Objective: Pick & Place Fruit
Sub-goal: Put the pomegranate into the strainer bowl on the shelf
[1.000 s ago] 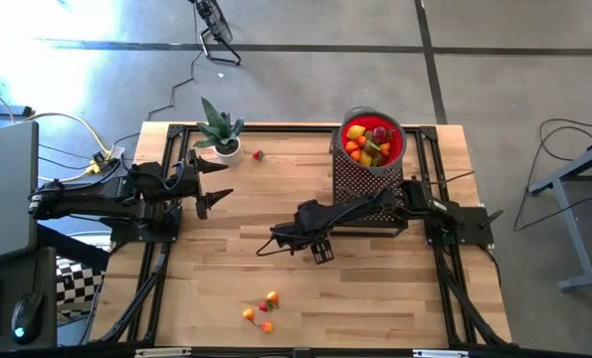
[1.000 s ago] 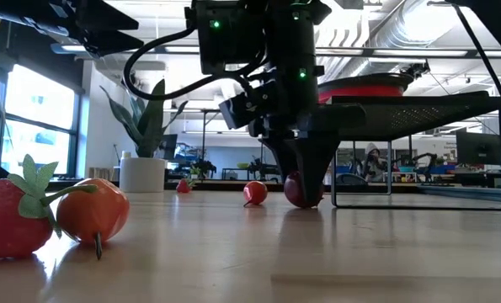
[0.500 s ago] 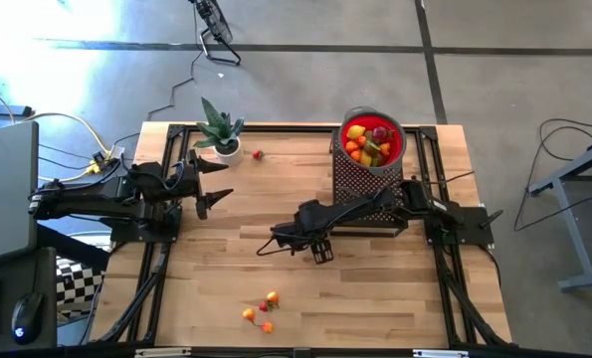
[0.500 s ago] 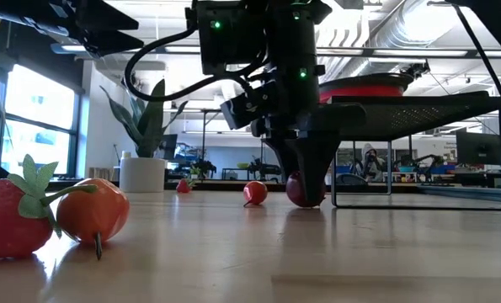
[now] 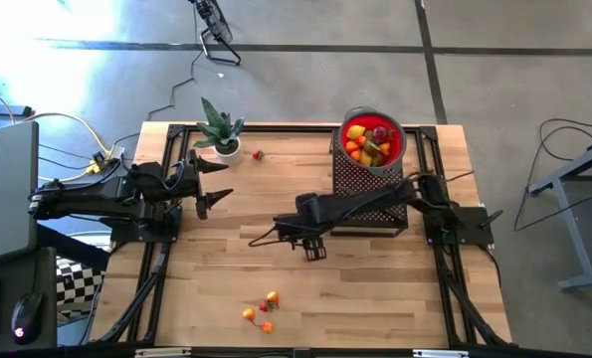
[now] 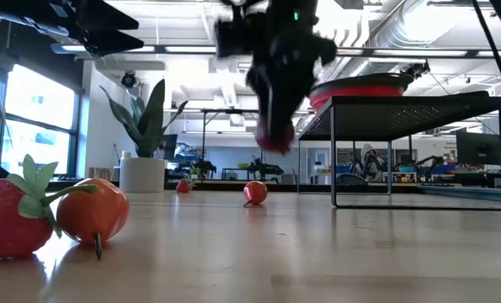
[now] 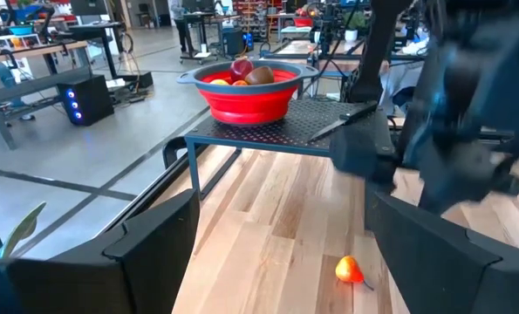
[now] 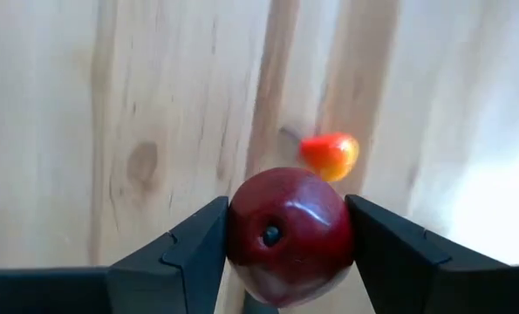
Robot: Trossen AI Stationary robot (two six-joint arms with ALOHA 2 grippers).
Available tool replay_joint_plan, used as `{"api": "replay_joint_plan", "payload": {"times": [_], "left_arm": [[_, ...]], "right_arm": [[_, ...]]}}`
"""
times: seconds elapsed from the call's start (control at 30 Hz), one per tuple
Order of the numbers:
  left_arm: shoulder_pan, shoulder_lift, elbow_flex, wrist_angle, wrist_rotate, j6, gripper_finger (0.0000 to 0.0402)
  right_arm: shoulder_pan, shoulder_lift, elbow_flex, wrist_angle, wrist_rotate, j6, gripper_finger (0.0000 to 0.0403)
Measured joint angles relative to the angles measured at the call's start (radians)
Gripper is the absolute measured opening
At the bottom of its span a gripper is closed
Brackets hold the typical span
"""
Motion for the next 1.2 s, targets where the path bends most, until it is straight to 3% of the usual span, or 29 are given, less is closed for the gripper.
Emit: {"api": "replay_joint_plan", "payload": {"times": [0.4, 0.67, 1.2], "left_arm": [[0.0, 0.0, 0.0, 0.0, 0.0, 0.0, 0.0328], [0.0, 0.0, 0.0, -0.001, 0.0, 0.001, 0.0328], [0.0, 0.0, 0.0, -0.001, 0.0, 0.003, 0.0328]], "right_arm": [[-0.023, -0.268, 0.0, -0.002, 0.199, 0.088, 0.021], [-0.116, -0.443, 0.0, -0.036, 0.212, 0.206, 0.021], [-0.393, -0.514, 0.0, -0.218, 0.233, 0.213, 0.0191]]}}
